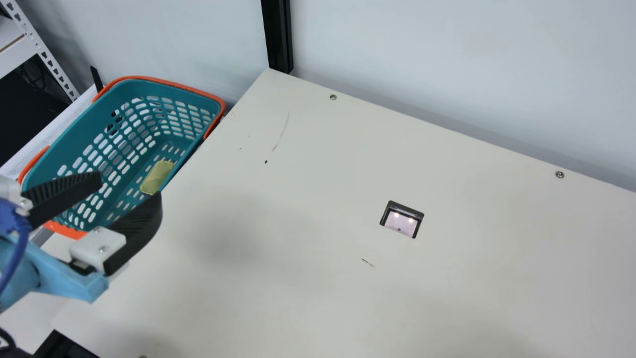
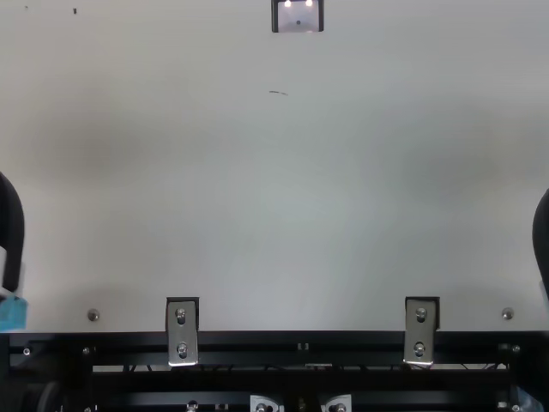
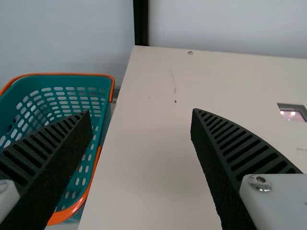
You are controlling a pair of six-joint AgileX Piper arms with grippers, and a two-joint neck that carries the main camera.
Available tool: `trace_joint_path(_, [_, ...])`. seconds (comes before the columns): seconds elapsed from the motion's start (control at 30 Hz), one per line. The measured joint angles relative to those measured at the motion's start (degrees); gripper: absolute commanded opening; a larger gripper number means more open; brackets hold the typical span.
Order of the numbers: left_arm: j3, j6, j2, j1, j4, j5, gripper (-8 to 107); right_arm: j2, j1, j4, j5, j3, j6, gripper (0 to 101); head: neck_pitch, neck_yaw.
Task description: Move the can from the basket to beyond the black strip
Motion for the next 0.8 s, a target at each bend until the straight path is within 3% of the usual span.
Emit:
trace_joint_path(0.43, [-13.0,-7.3,16.4,4.8,6.1,1.5,90,0.0,0.0,0.0,0.0,0.0,0.0,101,0.0,0.0])
trace_joint_path(0.8, [-20.6,2.8,33.0,17.4,0.4,-0.8,90,0.0,0.0,0.0,0.0,0.0,0.0,101,0.0,0.0])
